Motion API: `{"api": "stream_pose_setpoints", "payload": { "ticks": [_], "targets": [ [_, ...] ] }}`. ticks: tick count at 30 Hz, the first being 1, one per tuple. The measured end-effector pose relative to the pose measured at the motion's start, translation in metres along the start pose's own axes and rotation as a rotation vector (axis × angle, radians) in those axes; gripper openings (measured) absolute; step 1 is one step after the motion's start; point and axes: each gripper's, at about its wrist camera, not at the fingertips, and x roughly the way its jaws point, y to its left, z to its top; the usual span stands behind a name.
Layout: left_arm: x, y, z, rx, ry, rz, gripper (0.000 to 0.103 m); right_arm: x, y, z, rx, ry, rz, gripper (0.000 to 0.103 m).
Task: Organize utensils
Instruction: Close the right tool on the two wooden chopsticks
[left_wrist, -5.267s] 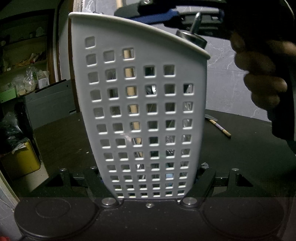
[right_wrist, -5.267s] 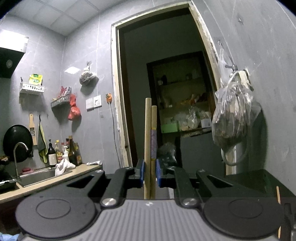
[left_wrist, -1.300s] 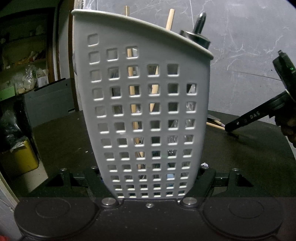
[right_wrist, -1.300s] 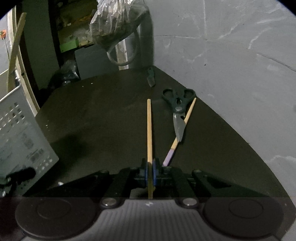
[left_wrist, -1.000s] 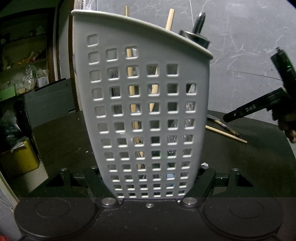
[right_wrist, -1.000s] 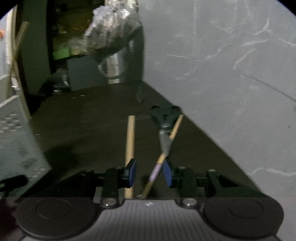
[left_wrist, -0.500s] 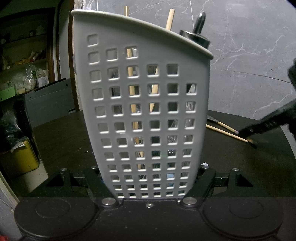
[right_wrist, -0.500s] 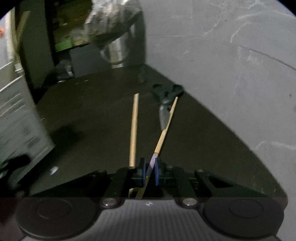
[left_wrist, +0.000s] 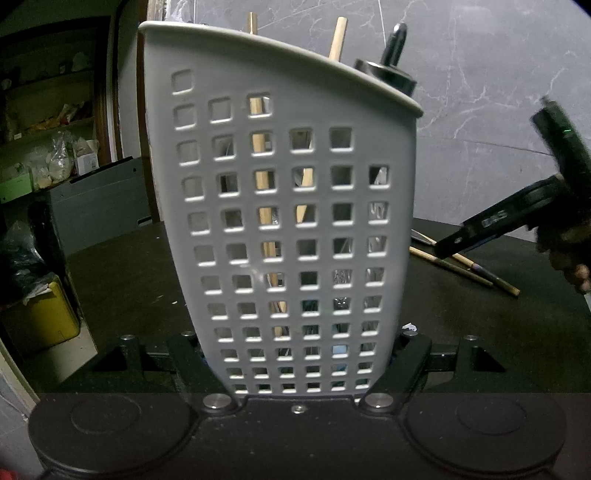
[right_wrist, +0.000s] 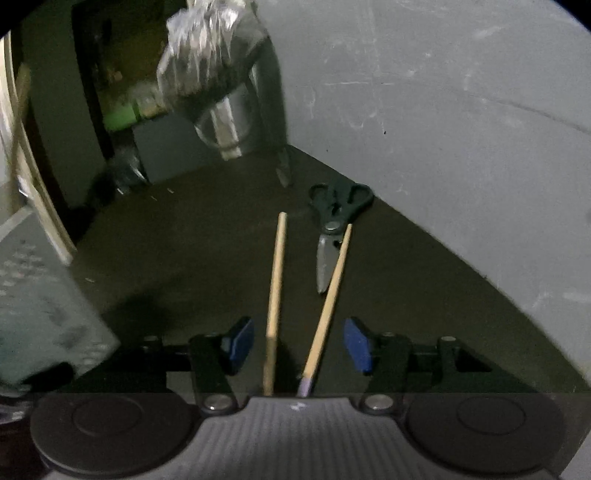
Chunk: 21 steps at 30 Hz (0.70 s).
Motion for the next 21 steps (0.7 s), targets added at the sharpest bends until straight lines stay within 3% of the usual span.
{"api": "stream_pose_setpoints", "payload": {
  "ticks": [5,6,9,11,15,21],
  "targets": [
    [0.0,0.0,0.0,-0.002,0.001,-0.003,0.077,0.022,0.012,0.005,-0.043,0.035,-0.031,0.061],
    [-0.001,0.0,0.0,-0.003,0.001,-0.003,0.077,0.023,0.015,0.005,-0.057,0.033,-0.044,0.048],
    [-0.001,0.001,0.001,-0.005,0.0,-0.005,0.077,0.018,0.02,-0.001,-0.109,0.023,-0.059,0.025],
    [-0.001,0.002,0.001,-0.006,0.0,-0.005,0.077,0.012,0.018,-0.005,-0.116,0.032,-0.056,0.015],
    [0.0,0.003,0.001,-0.007,-0.002,-0.005,0.077,-0.011,0.017,-0.018,-0.14,0.064,-0.036,0.009],
    [0.0,0.003,0.0,-0.006,-0.003,-0.005,0.077,-0.052,0.027,-0.046,-0.224,0.114,0.062,0.007]
  ]
}}
